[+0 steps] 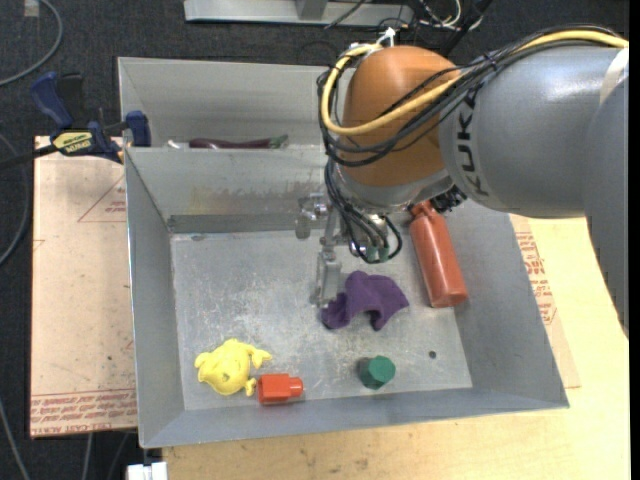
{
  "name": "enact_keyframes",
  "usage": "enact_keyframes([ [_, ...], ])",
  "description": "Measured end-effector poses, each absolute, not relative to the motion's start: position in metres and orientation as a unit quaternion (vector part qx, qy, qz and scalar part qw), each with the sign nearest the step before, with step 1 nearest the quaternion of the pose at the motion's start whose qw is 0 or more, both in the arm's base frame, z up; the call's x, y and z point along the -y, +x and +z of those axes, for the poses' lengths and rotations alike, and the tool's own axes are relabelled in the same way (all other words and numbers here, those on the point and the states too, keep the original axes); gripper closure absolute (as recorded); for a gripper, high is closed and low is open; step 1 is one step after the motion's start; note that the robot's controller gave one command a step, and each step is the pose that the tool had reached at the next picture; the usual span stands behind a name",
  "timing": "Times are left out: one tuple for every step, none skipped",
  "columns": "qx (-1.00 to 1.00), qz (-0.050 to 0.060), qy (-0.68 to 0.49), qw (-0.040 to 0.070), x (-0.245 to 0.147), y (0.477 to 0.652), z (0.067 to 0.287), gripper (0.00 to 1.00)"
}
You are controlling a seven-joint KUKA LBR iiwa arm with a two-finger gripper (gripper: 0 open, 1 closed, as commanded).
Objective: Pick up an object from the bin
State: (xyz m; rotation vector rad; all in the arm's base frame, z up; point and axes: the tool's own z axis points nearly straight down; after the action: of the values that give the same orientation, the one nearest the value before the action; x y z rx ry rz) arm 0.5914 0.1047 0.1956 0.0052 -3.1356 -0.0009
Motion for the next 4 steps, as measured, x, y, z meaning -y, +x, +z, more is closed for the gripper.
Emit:
enact_keyframes([
  [1.000, -0.001, 0.001, 0.000, -0.104, 0.593, 0.200, 0.00],
  [0.999, -0.002, 0.043, -0.001, -0.087, 0.587, 0.195, 0.00],
  [0.997, 0.000, 0.080, -0.001, -0.050, 0.577, 0.168, 0.00],
  [1.000, -0.002, -0.001, 0.000, -0.040, 0.566, 0.157, 0.00],
])
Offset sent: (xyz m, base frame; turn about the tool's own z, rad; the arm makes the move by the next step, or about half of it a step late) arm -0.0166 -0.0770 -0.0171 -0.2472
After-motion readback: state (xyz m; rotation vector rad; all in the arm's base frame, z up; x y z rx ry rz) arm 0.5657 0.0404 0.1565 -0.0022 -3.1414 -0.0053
